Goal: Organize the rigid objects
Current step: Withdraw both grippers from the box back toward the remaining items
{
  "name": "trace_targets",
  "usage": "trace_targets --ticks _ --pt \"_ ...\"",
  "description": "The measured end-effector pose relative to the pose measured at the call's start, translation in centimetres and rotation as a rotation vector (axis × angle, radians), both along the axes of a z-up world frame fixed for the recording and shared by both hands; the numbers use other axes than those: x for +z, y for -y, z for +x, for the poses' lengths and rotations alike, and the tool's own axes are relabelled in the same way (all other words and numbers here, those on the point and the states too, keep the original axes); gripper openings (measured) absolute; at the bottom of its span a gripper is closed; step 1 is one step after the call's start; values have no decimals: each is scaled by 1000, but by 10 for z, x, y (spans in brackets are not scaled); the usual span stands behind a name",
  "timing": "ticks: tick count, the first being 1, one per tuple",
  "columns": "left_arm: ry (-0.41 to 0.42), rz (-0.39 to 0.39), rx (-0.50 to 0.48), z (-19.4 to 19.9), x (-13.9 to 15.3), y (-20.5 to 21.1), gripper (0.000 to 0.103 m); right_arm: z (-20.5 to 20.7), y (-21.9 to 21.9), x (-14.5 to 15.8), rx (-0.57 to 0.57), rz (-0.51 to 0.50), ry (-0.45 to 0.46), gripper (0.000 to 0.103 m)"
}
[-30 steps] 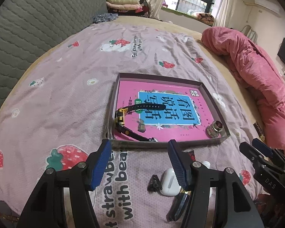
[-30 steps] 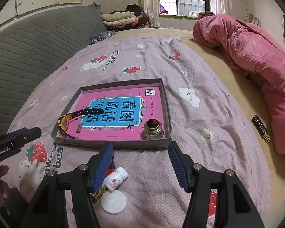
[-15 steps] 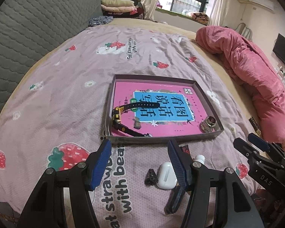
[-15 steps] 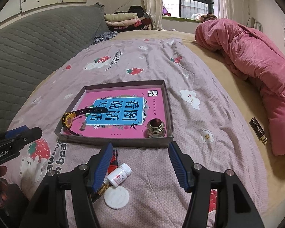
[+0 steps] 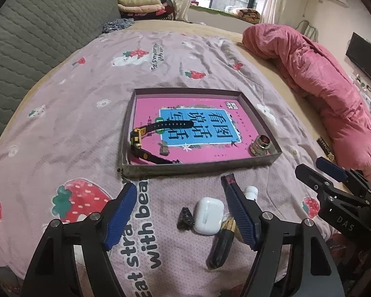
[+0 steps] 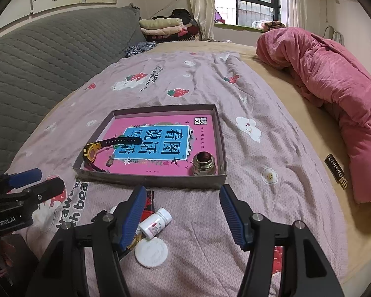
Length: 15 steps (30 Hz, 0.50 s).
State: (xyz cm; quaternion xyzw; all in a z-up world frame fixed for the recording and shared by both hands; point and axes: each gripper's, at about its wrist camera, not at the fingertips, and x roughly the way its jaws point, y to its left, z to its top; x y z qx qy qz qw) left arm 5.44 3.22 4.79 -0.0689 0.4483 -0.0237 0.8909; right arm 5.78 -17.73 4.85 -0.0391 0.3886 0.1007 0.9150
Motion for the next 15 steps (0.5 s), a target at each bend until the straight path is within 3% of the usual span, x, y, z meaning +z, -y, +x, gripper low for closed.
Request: trace_targets --ticks 15 --pt "9 5 -4 -11 -4 -4 76 -12 -3 -15 41 -17 -11 62"
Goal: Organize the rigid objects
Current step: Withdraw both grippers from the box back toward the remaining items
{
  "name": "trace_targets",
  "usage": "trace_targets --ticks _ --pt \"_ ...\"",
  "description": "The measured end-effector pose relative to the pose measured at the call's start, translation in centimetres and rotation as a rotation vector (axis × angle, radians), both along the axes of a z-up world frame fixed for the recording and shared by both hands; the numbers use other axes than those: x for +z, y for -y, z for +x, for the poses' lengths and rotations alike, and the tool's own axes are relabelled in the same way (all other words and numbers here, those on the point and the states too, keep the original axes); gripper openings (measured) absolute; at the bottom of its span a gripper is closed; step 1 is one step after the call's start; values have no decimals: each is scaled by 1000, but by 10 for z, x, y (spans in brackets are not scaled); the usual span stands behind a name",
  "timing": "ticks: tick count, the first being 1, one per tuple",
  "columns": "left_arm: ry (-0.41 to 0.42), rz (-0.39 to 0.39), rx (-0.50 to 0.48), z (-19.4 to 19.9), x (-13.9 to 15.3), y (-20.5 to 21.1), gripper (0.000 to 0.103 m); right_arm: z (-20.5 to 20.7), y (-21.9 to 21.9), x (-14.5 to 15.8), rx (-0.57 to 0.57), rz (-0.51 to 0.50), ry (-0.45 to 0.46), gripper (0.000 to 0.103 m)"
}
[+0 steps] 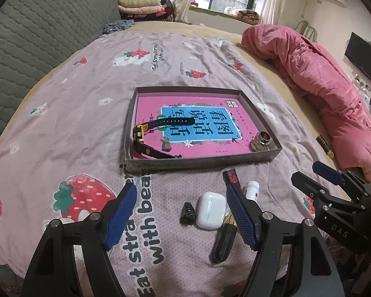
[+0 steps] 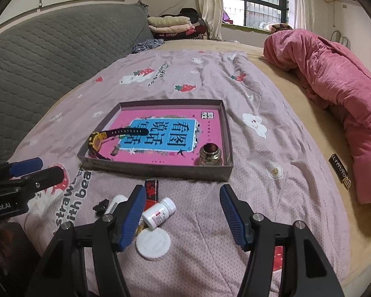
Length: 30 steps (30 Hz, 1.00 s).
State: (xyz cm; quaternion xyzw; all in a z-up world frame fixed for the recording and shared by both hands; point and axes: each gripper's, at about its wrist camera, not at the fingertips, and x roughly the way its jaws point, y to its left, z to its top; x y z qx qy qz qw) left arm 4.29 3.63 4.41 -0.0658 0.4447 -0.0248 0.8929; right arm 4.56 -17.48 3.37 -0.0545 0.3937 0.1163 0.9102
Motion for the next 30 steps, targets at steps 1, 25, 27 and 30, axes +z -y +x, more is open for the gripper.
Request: trace_targets --ticks 1,25,27,30 --pt "-2 1 -2 0 -1 0 76 -1 0 -1 2 -1 -2 62" --pt "-94 -5 -87 -11 -32 21 76 -13 -4 -26 42 -18 -73 62" --pt "-102 -8 -92 -11 -34 21 76 -15 -6 -29 50 -29 -78 62" --pt "-117 -19 -97 -11 -38 20 76 -17 -9 -32 60 -39 -85 62"
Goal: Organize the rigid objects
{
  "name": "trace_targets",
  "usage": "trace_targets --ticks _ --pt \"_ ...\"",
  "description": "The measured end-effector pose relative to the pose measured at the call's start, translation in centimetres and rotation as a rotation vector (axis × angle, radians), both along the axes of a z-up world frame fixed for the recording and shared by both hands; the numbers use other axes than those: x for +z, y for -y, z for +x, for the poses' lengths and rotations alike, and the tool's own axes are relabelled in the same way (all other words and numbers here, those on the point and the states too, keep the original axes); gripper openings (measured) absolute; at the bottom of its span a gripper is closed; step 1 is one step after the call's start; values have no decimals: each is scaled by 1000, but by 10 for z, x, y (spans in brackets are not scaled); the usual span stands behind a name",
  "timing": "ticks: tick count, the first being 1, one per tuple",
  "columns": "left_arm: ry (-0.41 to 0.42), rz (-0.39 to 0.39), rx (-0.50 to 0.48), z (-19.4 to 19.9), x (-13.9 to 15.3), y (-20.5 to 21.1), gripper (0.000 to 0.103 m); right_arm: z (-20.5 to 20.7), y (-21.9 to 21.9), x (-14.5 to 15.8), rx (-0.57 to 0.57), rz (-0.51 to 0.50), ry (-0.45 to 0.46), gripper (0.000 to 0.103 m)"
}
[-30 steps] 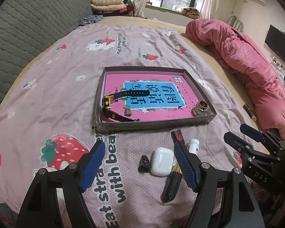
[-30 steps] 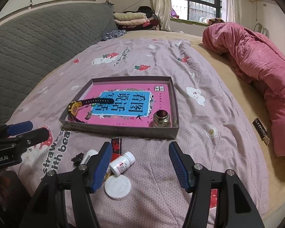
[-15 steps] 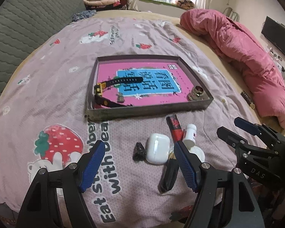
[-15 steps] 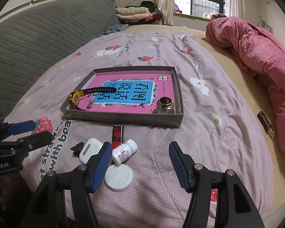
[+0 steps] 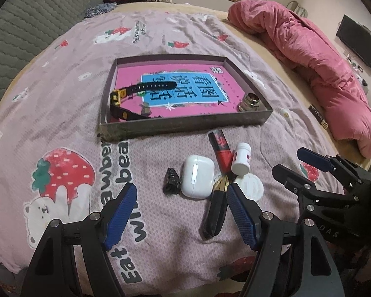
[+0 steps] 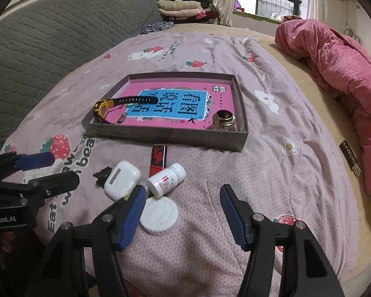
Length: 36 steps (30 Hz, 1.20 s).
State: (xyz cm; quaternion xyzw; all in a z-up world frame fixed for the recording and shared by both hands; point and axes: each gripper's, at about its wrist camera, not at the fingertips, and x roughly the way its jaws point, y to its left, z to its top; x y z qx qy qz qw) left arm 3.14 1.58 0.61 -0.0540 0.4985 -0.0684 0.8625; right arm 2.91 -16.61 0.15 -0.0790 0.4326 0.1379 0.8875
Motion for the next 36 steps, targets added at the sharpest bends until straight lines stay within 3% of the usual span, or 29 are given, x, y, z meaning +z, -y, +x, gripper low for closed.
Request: trace_targets --ticks 25,36 --pt "-126 -37 -91 -3 -33 18 76 -10 -1 -18 34 -56 -36 62" --pt "-138 -16 -119 -3 -44 25 76 -8 4 -22 19 -55 -47 62"
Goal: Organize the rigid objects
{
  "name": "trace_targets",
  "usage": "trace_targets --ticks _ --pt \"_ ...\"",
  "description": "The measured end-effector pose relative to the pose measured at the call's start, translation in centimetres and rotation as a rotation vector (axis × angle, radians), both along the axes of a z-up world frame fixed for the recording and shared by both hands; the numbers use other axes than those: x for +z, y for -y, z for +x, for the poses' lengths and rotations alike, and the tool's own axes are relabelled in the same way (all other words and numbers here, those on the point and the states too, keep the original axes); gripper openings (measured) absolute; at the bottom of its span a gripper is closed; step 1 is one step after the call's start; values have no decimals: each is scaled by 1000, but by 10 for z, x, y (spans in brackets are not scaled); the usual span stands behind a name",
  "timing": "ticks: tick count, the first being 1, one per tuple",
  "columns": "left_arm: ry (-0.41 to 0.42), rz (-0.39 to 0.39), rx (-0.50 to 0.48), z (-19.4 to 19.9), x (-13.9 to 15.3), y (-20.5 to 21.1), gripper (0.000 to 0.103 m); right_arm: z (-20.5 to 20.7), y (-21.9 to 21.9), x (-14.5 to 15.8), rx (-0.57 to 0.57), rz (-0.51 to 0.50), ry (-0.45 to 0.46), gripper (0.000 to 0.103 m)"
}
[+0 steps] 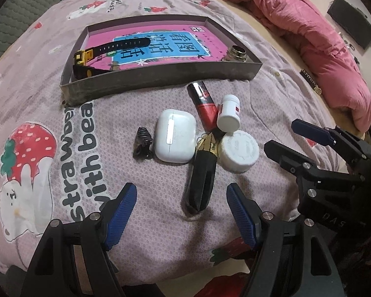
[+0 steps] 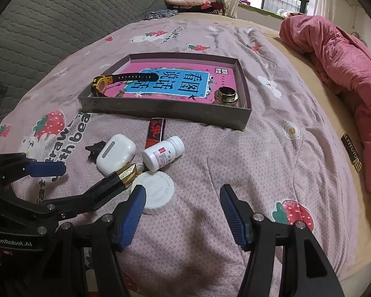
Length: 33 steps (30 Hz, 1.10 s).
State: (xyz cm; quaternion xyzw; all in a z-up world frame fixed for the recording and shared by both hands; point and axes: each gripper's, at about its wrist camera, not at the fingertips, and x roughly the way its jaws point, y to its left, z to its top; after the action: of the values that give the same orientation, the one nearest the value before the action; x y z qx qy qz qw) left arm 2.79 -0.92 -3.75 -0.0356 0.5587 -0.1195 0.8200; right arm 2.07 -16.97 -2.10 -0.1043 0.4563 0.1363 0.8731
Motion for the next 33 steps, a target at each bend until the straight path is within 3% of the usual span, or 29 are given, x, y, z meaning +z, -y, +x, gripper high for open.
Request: trace_targets --ticks 14,33 --pt "-9 -16 -37 1 -8 3 76 -1 -6 -20 52 -21 -35 62" --pt "-30 -54 -40 10 -21 8 65 -4 -17 -37 114 -65 -37 62"
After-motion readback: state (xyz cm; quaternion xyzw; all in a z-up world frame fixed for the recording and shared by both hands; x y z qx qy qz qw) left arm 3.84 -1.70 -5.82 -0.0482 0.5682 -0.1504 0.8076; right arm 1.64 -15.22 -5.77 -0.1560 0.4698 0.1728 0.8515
